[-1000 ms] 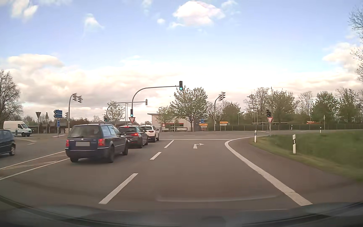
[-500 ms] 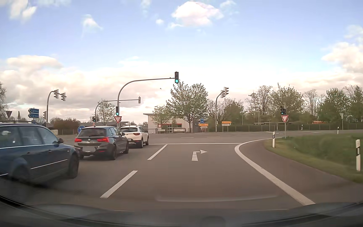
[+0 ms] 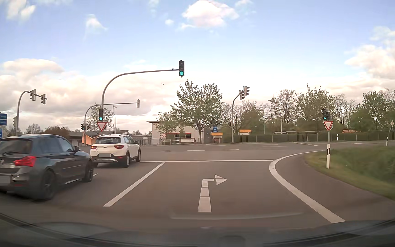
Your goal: Follow the waypoints while adhering to traffic rules and regulations
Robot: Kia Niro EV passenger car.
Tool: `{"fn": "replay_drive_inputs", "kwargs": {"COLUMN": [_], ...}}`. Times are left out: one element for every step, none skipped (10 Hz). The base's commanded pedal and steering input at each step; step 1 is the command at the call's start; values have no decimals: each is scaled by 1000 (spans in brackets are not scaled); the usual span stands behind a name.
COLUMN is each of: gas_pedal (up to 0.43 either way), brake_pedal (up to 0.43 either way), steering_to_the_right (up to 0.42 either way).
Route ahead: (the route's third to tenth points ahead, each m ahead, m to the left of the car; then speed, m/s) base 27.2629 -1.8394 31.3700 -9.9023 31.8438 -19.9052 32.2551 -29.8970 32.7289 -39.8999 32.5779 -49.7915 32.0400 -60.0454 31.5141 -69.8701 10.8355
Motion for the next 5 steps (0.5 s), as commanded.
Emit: {"fn": "replay_drive_inputs", "kwargs": {"gas_pedal": [0,0,0,0,0], "brake_pedal": [6,0,6,6,6], "steering_to_the_right": [73,86,88,89,96]}}
